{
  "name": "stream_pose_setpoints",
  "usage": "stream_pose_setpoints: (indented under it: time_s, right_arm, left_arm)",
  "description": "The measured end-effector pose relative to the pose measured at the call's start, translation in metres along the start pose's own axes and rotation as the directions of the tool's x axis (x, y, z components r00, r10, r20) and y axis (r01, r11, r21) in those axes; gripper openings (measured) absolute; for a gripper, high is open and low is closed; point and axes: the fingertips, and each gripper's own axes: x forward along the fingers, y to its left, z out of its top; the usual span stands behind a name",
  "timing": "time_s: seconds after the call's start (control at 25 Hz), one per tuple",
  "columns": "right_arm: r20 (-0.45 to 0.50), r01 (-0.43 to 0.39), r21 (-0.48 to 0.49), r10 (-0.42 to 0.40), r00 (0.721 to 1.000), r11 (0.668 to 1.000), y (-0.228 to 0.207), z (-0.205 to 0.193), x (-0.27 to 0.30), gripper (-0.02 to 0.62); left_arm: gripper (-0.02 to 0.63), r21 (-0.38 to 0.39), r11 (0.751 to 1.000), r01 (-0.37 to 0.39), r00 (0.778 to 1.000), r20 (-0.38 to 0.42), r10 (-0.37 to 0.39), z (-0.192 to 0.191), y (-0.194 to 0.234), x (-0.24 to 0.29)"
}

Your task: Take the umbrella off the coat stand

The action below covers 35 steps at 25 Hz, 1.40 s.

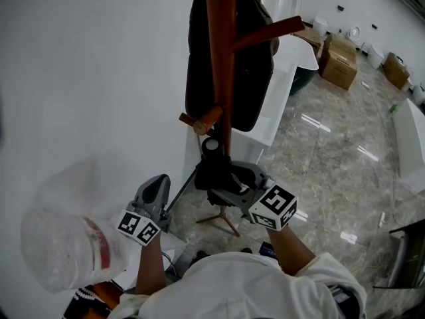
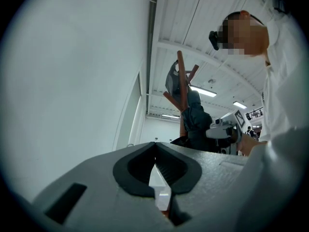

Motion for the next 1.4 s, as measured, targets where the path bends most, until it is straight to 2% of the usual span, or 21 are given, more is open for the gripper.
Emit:
stream_pose_setpoints:
  time_s: [0.32,0.6,1.04,1.4]
  right_arm:
    - [0.057,-0.043,0.014,0.042,0.997,0.999,0.005,0.013,-0.005,0.229]
    - [0.090,-0.114,-0.005,0.114,0.989,0.993,0.019,0.025,-0.007,0.224]
    - [0.171,-0.119,-0.049,0.126,0.977,0.992,0.027,0.060,-0.021,0.221]
    - [0.213,-0.154,-0.090,0.170,0.962,0.984,0.035,0.085,-0.023,0.219]
  left_arm:
    - [0.015,0.031,0.999,-0.014,1.000,0.014,0.014,0.011,0.002,-0.002]
    - [0.015,0.038,0.999,-0.013,1.000,0.022,0.012,0.012,0.000,-0.008]
    - [0.015,0.051,0.999,0.003,0.999,0.035,-0.004,0.021,-0.010,-0.015]
    - [0.015,0.055,0.998,0.002,0.999,0.042,-0.005,0.023,-0.013,-0.018]
